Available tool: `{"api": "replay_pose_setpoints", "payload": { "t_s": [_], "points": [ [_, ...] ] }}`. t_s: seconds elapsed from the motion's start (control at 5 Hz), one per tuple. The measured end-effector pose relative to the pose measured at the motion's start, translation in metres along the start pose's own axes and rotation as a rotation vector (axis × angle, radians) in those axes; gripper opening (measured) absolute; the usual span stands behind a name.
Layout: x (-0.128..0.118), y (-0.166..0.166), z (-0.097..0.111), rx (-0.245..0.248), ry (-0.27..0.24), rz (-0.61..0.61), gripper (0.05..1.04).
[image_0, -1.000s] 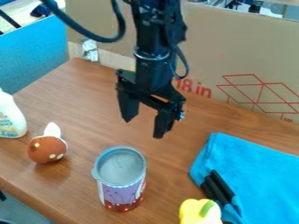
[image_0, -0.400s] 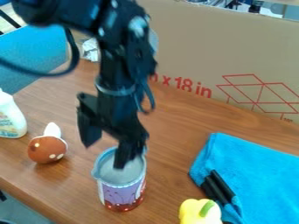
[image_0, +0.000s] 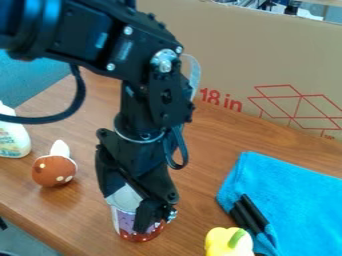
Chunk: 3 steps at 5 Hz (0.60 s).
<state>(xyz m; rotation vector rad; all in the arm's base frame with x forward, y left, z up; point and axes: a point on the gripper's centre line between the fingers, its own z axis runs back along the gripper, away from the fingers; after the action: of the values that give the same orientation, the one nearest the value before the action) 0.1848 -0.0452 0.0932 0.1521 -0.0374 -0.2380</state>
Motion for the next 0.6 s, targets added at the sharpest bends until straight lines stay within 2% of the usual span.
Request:
{"api": "replay_pose_setpoints", "payload": {
  "t_s": [0.2, 0.6],
  "points": [
    [-0.001, 0.000, 0.000, 0.000, 0.001, -0.009, 1.002],
    [-0.002, 0.015, -0.017, -0.018, 0.079, 0.061, 1.002]
  ]
}}
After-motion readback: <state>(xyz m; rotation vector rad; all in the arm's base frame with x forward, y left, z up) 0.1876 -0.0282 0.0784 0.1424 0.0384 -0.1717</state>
